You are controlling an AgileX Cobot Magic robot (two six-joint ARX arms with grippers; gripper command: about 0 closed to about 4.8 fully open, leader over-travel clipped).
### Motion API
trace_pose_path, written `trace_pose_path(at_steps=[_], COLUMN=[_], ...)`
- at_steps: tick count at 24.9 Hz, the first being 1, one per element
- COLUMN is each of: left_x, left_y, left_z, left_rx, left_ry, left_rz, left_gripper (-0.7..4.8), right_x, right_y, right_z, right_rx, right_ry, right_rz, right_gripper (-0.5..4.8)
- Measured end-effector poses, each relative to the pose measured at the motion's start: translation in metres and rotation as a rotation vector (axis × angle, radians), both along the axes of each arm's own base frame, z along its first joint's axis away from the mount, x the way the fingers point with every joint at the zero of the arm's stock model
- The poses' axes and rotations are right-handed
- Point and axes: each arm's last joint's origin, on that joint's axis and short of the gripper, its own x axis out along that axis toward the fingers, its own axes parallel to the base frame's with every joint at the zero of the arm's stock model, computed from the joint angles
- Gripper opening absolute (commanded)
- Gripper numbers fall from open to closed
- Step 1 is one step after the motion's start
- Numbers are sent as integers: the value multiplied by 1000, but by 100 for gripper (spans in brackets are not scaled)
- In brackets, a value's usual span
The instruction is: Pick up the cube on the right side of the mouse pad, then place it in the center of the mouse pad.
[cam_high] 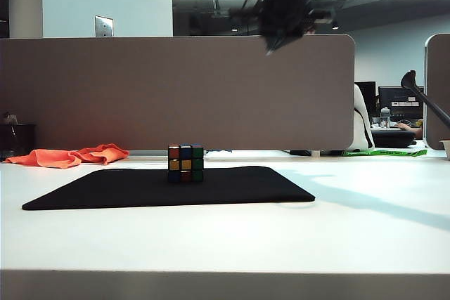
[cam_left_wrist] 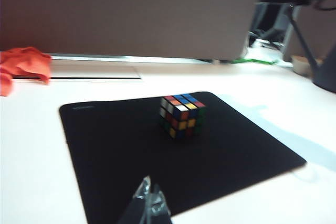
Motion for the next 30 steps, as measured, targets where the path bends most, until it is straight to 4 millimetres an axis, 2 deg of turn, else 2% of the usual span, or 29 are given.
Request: trace_pose_path(at_steps=[6,11,14,22,26,29,30], left_x=[0,-1,-1,-1,-1,-1,-1], left_y=[1,1,1,1,1,1,1], left_z=[6,10,10,10,10,10,10], left_rx=[-7,-7,-12,-31,-31,-31,-31], left_ry=[-64,-104,-102,-92,-92,-92,-92], left_rz=[31,31,31,29,30,29,29], left_gripper=[-6,-6,-6,-6,-6,-6,-6], right_x=[-11,-25,-48,-117,-161,-185,-202], right_y=[-38,-64,-79,-115,-129,-136,-143], right_z=[36,48,37,12,-14,-32,-45], right_rx=[6,-16,-29,-8,-26,-24,-13], right_ry=[-52,-2,23,-71,-83,-123,-160], right_rz=[-63,-15,-1,-33,-31,-18,-13], right_gripper=[-5,-5,-5,-5,-5,-5,-5])
